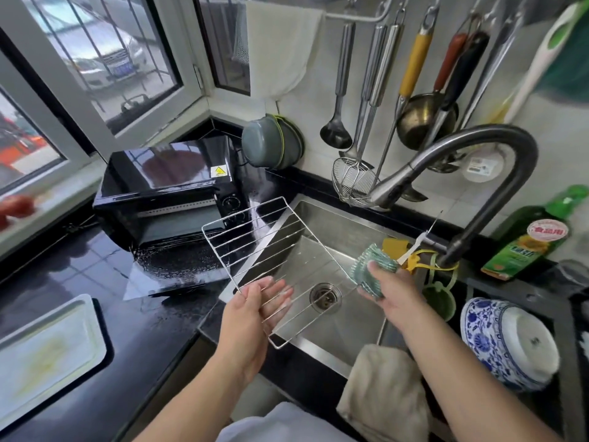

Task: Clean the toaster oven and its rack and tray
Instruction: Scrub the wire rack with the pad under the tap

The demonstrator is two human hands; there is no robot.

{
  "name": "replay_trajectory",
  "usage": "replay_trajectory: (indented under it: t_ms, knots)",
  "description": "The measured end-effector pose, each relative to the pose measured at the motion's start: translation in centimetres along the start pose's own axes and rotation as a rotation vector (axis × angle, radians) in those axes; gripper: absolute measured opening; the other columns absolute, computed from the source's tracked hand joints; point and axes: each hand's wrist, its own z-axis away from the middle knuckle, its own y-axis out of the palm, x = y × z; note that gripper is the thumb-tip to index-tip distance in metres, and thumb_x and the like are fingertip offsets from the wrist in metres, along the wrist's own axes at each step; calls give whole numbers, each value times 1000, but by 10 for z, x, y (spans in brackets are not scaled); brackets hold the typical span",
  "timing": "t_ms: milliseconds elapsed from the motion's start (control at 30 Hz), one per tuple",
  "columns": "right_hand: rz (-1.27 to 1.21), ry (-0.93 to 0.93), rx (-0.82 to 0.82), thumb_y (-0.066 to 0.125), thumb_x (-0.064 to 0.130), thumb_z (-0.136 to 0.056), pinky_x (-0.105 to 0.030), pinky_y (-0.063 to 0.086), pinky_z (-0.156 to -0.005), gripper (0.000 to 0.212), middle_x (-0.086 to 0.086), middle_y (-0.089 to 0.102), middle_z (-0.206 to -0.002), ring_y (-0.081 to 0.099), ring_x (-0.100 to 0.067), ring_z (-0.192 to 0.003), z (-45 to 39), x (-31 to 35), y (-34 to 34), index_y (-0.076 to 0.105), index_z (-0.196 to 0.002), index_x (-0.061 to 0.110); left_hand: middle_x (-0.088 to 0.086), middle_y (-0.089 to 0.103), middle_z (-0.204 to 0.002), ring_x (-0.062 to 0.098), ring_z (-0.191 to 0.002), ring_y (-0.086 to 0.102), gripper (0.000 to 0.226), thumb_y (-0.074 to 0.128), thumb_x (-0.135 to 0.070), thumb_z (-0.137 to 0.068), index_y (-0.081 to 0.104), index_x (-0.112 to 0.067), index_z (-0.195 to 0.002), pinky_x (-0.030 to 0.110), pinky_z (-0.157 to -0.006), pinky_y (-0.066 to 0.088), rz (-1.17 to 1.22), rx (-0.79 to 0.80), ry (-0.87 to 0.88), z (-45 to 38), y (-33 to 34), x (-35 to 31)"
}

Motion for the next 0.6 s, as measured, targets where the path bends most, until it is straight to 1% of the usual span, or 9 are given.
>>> replay_trajectory:
  t_ms: [100,167,267,300,367,400,467,533,600]
  knots:
    - [111,-177,37,70,17,-91,-49,58,-86,22,-14,72,-110,72,-27,-95,4,3,-22,65,-111,11,11,75,-122,30,-102,76,32,36,-24,-113,60,-8,-128,35,-80,65,-18,-16,42,1,-4,-7]
    - [108,-295,145,73,23,-88,-47,55,-89,24,-11,73,-107,70,-27,-97,18,13,-23,67,-109,13,7,76,-120,30,-103,76,31,35,-27,-113,58,-19,-132,38,-84,64,-46,-22,52,4,-7,-7]
    - [35,-398,371,77,50,-77,-41,53,-85,41,-8,71,-98,66,-27,-93,46,30,-13,68,-102,18,8,77,-117,31,-101,76,32,35,-28,-113,58,-21,-134,37,-82,64,-102,-8,45,6,-9,-4]
    - [98,-456,383,72,53,-81,-37,51,-86,34,-3,70,-98,66,-24,-95,54,33,-6,68,-98,23,10,76,-117,31,-101,76,32,35,-28,-113,58,-20,-134,35,-81,65,-114,1,39,7,-7,-2]
    - [362,-654,281,61,34,-93,-26,48,-90,7,10,65,-106,62,-6,-104,68,28,13,66,-98,34,13,77,-113,32,-100,76,33,35,-28,-113,59,-18,-133,34,-79,65,-129,37,30,8,-1,-2]
    - [524,-807,227,57,25,-94,-25,46,-95,14,12,61,-112,57,-2,-109,72,20,24,64,-101,36,14,78,-110,32,-99,76,33,36,-29,-113,59,-17,-133,33,-79,65,-134,59,26,8,2,-1]
    - [833,-1093,310,51,22,-91,-31,37,-111,30,6,54,-128,46,-9,-127,75,-13,46,66,-118,27,11,78,-104,27,-91,77,35,38,-33,-111,61,-17,-132,31,-76,63,-160,104,15,9,6,1]
    - [1199,-1181,444,41,36,-96,-36,15,-123,54,1,31,-156,16,-16,-148,72,-44,56,43,-148,19,10,75,-98,23,-83,73,41,42,-38,-109,63,-12,-131,32,-73,58,-190,120,2,11,7,2]
    - [1416,-1100,457,22,54,-101,-38,-4,-124,70,5,-7,-166,-19,-10,-149,67,-49,54,4,-159,20,12,76,-103,24,-86,72,45,42,-41,-108,63,-8,-130,34,-75,58,-176,113,-12,10,2,3]
